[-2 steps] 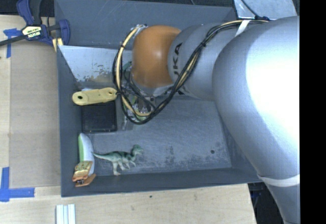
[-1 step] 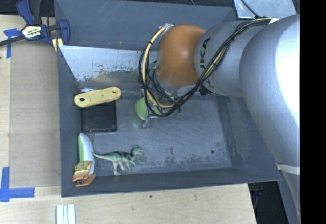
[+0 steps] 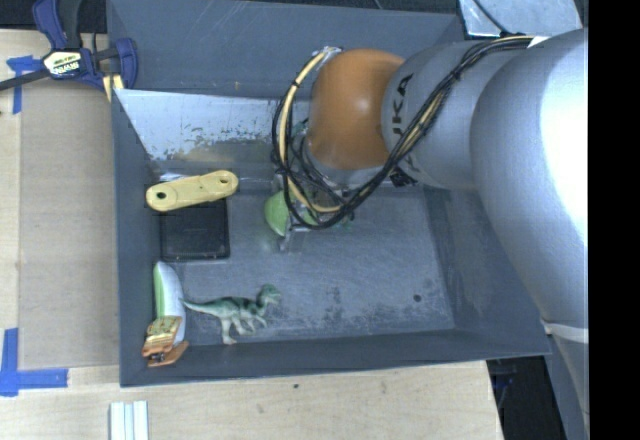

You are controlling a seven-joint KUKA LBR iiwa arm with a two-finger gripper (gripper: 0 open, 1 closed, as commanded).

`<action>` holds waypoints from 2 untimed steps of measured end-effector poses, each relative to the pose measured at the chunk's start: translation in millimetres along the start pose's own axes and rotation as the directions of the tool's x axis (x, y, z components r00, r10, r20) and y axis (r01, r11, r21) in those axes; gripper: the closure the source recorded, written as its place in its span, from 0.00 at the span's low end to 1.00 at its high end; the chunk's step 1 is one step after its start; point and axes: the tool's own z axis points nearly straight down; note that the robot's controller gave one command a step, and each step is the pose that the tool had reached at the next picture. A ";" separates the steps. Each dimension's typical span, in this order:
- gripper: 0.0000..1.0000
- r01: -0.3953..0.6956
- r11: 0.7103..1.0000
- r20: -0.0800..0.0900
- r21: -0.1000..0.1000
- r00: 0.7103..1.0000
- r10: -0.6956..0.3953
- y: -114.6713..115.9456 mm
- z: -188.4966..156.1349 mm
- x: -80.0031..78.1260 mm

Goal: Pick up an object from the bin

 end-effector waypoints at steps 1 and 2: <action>1.00 0.000 1.000 0.000 0.000 1.000 0.000 -0.1 -3.1 0.5; 1.00 -0.001 1.000 -0.007 0.000 1.000 0.001 -0.4 -29.6 2.1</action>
Offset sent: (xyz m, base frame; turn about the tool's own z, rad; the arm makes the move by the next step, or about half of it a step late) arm -0.0002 0.0000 0.0638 0.0001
